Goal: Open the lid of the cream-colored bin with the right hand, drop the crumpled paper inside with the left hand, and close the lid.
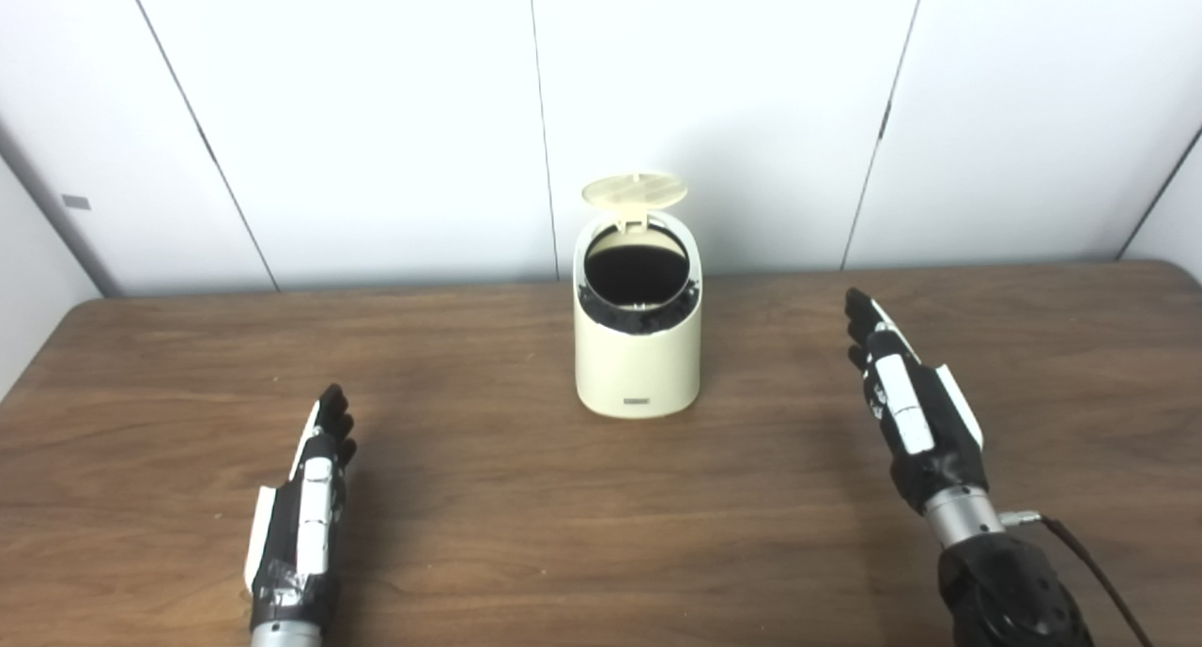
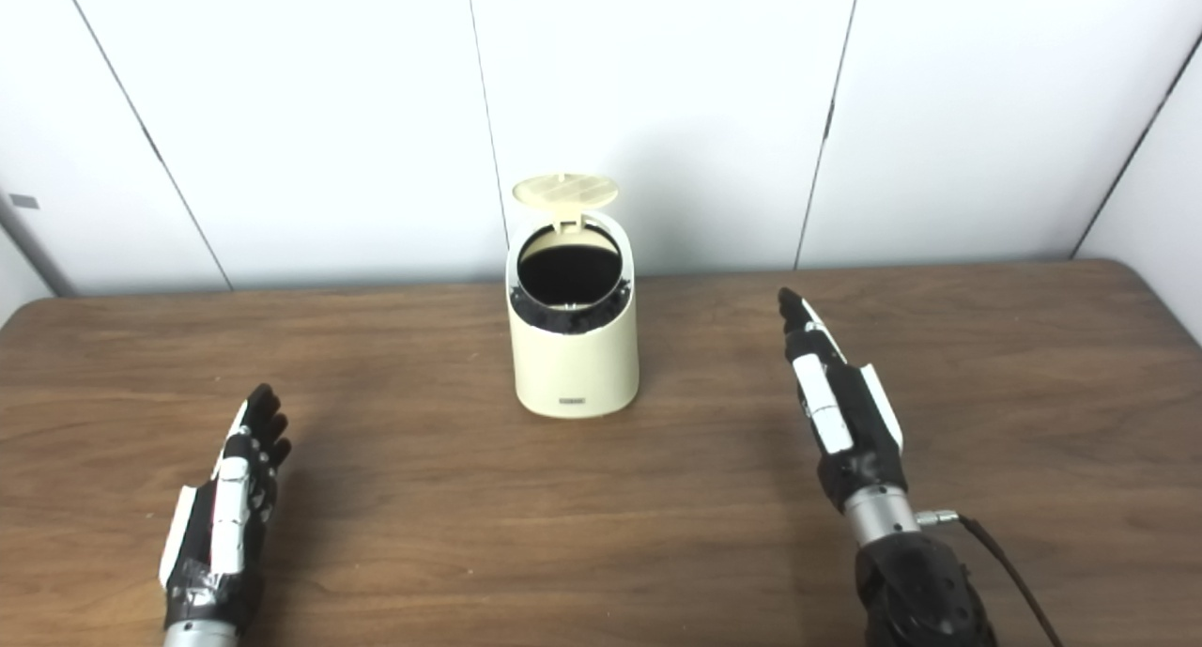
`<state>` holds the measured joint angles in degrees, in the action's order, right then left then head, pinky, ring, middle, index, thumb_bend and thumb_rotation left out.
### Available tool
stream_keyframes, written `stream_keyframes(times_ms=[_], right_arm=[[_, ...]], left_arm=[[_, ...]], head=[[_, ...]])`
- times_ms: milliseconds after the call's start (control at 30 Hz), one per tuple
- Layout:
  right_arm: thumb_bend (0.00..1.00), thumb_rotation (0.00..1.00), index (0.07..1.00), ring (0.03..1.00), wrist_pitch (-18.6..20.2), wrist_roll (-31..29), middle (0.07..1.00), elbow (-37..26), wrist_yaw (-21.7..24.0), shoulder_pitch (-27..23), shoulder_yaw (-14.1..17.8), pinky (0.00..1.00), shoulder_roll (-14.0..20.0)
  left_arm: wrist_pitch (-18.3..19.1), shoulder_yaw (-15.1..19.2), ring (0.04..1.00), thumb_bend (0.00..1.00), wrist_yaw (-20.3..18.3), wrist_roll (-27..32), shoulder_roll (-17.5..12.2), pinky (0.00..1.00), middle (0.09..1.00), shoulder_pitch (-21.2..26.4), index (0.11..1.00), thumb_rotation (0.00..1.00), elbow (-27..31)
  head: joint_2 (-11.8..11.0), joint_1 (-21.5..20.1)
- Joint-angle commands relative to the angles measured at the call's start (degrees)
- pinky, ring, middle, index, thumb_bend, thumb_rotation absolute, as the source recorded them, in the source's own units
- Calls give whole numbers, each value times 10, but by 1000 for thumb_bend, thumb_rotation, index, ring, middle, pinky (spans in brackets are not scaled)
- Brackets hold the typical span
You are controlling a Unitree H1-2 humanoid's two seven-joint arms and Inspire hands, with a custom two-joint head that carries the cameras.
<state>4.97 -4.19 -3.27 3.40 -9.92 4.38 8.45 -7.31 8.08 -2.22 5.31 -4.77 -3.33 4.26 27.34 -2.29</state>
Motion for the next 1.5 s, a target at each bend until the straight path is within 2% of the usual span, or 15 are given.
stream_keyframes(times_ms=[0,233,300,400,567,700,767,1033,1200,1367,1467], right_arm=[[632,867,910,990,-15,5,965,-9,3,-35,-3,999,5],[639,893,914,987,-11,41,965,4,7,-80,-27,999,18],[631,908,904,975,-16,73,958,5,4,-93,-40,980,25],[564,921,891,940,-17,124,936,7,-4,-110,-57,911,36],[518,909,880,910,4,175,928,7,-9,-140,-69,842,41],[505,943,885,905,2,209,923,12,-7,-165,-82,844,47],[494,930,880,905,-3,214,916,17,-6,-174,-85,848,49],[532,906,883,925,22,226,932,21,7,-220,-90,872,51],[540,927,888,890,33,235,915,21,18,-241,-99,821,52],[525,916,888,898,24,237,920,35,20,-261,-106,833,51],[517,911,894,875,29,245,908,34,29,-270,-116,801,55]], left_arm=[[-11,-6,1000,416,3,3,11,1000,1000,-8,1000,1000,-22],[-26,-8,1000,371,4,-2,15,1000,1000,-5,1000,1000,-37],[-26,-8,1000,375,5,-3,16,1000,1000,-5,1000,1000,-39],[-26,-9,1000,375,6,-7,16,1000,1000,-5,1000,1000,-41],[-29,-6,1000,366,7,-5,18,1000,1000,-2,1000,1000,-47],[-35,-7,1000,365,10,-6,21,1000,1000,1,1000,1000,-56],[-38,-9,1000,361,12,-7,22,1000,1000,1,1000,1000,-59],[-36,-13,1000,395,19,-18,26,1000,1000,2,1000,1000,-62],[-36,-13,1000,384,21,-12,29,1000,1000,3,1000,1000,-61],[-36,-14,1000,392,22,-13,29,1000,1000,4,1000,1000,-66],[-38,-15,1000,404,23,-15,29,1000,1000,4,1000,1000,-68]], head=[[-3,1],[-11,5],[-12,5],[-14,5],[-15,5],[-16,4],[-16,4],[-17,8],[-17,8],[-16,10],[-15,11]])
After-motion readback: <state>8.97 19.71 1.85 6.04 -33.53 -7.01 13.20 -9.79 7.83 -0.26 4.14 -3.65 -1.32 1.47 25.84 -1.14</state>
